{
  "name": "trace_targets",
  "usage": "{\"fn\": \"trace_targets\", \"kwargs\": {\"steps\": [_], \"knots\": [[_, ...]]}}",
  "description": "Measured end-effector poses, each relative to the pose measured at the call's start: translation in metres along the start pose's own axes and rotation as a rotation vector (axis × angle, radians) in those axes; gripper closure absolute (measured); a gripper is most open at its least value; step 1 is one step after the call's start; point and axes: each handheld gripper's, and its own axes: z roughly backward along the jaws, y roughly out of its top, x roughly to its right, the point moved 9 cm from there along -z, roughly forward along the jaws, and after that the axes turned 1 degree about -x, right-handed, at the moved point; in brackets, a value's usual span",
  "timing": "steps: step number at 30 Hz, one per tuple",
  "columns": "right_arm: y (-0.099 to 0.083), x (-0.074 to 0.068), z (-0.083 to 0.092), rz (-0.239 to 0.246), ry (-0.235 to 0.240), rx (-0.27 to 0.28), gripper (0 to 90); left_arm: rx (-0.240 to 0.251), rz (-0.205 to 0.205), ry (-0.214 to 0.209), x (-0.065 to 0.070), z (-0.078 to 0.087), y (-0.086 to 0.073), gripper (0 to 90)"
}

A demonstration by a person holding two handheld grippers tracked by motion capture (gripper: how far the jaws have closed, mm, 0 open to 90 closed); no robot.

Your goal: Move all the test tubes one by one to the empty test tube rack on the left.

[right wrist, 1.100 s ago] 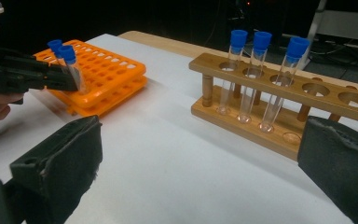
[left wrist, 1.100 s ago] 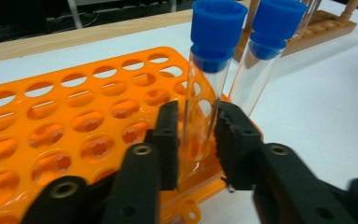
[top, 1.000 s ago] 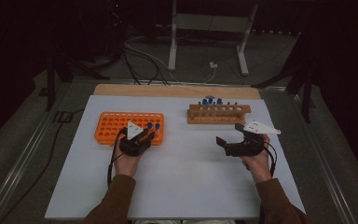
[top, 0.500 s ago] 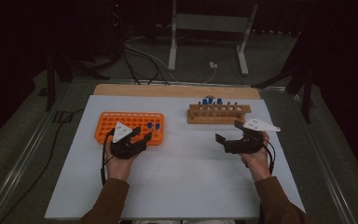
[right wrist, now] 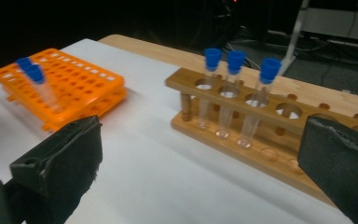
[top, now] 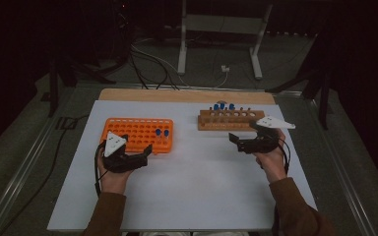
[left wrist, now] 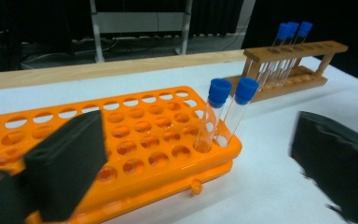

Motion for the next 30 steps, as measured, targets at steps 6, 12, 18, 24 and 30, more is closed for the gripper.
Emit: {"fn": "trace_targets", "kwargs": {"steps": [6, 12, 18, 24, 30], "knots": [[0.007, 0.017, -0.016, -0.024, -0.024, -0.018, 1.3, -0.003, -0.010, 0.029, -0.003, 0.000, -0.001, 0.7], [0.020, 0.030, -0.033, -0.020, -0.074, -0.021, 9.2, -0.003, -0.007, 0.041, -0.007, 0.001, -0.001, 0.7], [0.019, 0.046, -0.053, -0.044, -0.129, -0.039, 28.4, -0.011, -0.003, 0.039, -0.007, -0.001, -0.004, 0.7], [0.012, 0.054, -0.074, -0.046, -0.131, -0.065, 53.1, -0.017, -0.010, 0.036, -0.005, -0.003, -0.005, 0.7], [0.010, 0.058, -0.089, -0.067, -0.157, -0.055, 64.5, -0.016, -0.011, 0.037, -0.006, -0.003, -0.005, 0.7]]}}
